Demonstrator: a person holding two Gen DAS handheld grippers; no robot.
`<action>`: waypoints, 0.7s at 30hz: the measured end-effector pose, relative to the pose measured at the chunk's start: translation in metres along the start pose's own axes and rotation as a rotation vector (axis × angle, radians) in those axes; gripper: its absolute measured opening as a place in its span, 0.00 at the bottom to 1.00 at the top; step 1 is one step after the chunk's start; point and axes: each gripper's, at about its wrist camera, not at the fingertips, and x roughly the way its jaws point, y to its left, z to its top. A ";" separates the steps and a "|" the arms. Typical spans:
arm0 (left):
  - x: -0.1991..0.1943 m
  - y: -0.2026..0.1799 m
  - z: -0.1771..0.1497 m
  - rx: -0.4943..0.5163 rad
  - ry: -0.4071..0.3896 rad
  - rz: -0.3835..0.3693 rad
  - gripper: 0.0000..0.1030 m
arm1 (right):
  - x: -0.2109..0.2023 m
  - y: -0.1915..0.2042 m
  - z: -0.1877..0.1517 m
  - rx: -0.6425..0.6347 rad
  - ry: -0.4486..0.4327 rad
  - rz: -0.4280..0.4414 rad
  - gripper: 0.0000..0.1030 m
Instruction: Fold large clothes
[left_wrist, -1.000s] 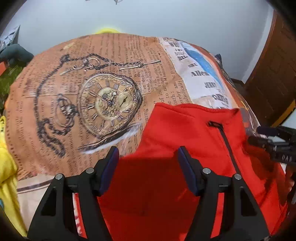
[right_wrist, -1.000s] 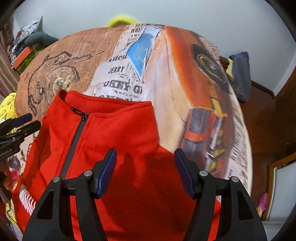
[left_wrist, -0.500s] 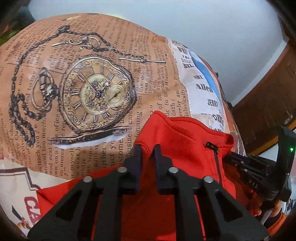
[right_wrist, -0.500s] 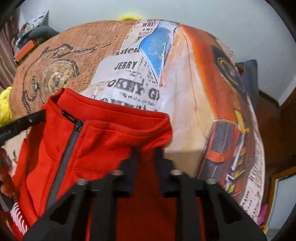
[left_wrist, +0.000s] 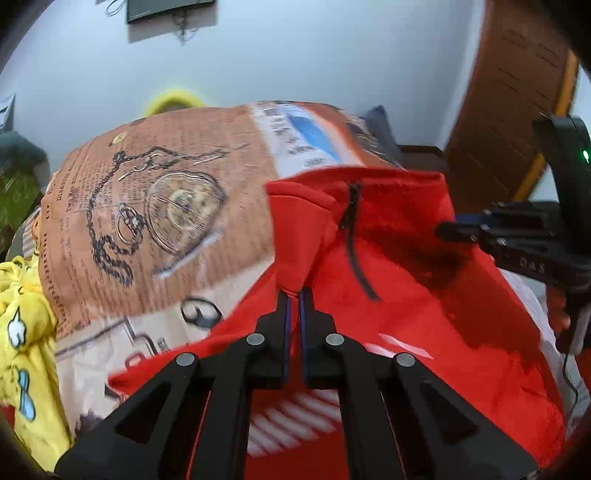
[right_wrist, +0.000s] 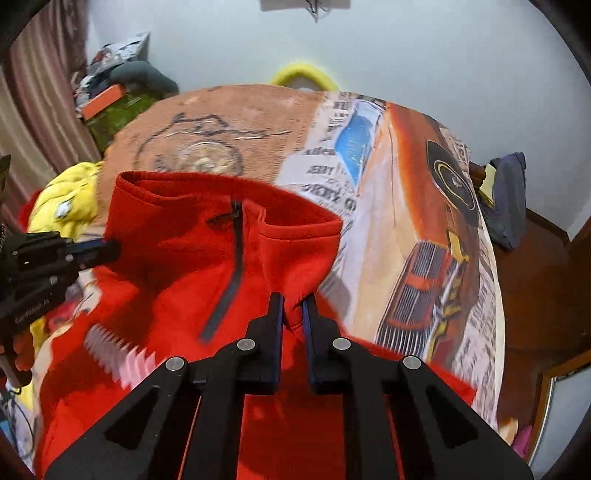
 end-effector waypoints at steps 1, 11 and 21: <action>-0.005 -0.008 -0.003 0.018 -0.003 0.004 0.02 | -0.005 0.007 -0.005 -0.002 -0.006 0.006 0.09; -0.050 -0.022 -0.060 -0.023 -0.028 0.000 0.02 | -0.044 0.037 -0.066 -0.044 0.009 0.036 0.09; -0.049 -0.020 -0.137 -0.082 0.062 0.031 0.02 | -0.041 0.044 -0.123 0.027 0.043 0.045 0.09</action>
